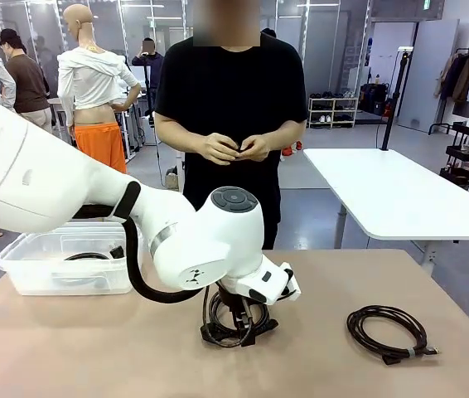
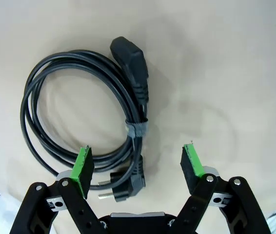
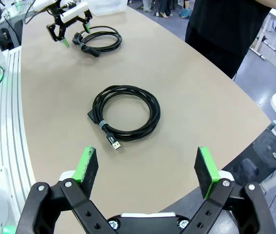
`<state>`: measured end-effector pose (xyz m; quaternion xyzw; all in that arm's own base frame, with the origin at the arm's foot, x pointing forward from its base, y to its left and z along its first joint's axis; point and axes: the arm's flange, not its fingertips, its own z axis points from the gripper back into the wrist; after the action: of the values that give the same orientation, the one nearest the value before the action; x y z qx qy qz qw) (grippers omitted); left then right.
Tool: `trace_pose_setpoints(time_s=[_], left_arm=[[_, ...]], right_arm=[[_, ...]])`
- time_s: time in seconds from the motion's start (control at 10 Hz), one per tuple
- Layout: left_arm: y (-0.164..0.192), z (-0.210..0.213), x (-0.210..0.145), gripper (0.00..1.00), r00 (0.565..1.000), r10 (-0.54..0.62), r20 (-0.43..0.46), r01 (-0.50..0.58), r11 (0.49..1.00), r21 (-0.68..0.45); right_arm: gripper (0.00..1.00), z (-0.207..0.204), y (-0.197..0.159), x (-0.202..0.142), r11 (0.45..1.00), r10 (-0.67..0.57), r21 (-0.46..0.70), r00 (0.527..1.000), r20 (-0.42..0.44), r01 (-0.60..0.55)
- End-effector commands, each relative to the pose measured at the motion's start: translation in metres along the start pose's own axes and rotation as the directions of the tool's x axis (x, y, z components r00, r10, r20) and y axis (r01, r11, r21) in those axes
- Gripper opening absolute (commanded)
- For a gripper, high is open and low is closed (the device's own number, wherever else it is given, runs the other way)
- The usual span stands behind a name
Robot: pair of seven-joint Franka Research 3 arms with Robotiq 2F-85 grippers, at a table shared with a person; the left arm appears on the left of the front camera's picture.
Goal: Organize and store the cables.
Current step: Place the Power Cable into the Organizing box.
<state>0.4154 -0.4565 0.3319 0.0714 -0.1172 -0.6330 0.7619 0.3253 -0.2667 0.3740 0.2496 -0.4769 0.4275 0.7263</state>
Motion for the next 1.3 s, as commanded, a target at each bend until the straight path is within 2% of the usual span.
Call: trace_pose_setpoints(time_s=[0.0,0.3,0.4,0.5,0.6,0.8,0.9,1.0,1.2], left_arm=[[0.011,-0.007,0.012,0.91,1.0,0.01,-0.022,-0.011,0.999,-0.049],[0.016,-0.013,0.016,0.91,0.999,0.027,-0.021,-0.029,0.996,-0.086],[0.017,-0.014,0.016,0.44,0.999,0.027,-0.034,-0.03,0.995,-0.091],[0.016,-0.014,0.016,0.31,0.999,0.025,-0.031,-0.028,0.994,-0.101],[0.016,-0.014,0.016,0.0,0.999,0.025,-0.034,-0.029,0.994,-0.107],[0.015,-0.014,0.017,0.0,1.0,0.017,-0.027,-0.02,0.992,-0.122],[0.016,-0.014,0.017,0.06,1.0,0.013,-0.016,-0.015,0.992,-0.129],[0.016,-0.016,0.016,0.0,1.0,0.004,0.001,-0.004,0.988,-0.152],[0.016,-0.018,0.015,0.0,1.0,-0.003,0.011,0.005,0.985,-0.172]], right_arm=[[1.0,-0.001,0.003,0.005,0.999,-0.027,-0.018,1.0,-0.003,0.027],[1.0,-0.001,0.003,0.005,0.999,-0.027,-0.018,1.0,-0.003,0.027],[1.0,-0.001,0.003,0.005,0.999,-0.027,-0.018,1.0,-0.003,0.027],[1.0,-0.001,0.003,0.005,0.999,-0.027,-0.018,1.0,-0.003,0.027],[1.0,-0.001,0.003,0.005,0.999,-0.027,-0.018,1.0,-0.003,0.027],[1.0,-0.001,0.003,0.005,0.999,-0.027,-0.018,1.0,-0.003,0.027],[1.0,-0.001,0.003,0.005,0.999,-0.027,-0.018,1.0,-0.003,0.027],[1.0,-0.001,0.003,0.005,0.999,-0.027,-0.018,1.0,-0.003,0.027],[1.0,-0.001,0.003,0.005,0.999,-0.027,-0.018,1.0,-0.003,0.027]])
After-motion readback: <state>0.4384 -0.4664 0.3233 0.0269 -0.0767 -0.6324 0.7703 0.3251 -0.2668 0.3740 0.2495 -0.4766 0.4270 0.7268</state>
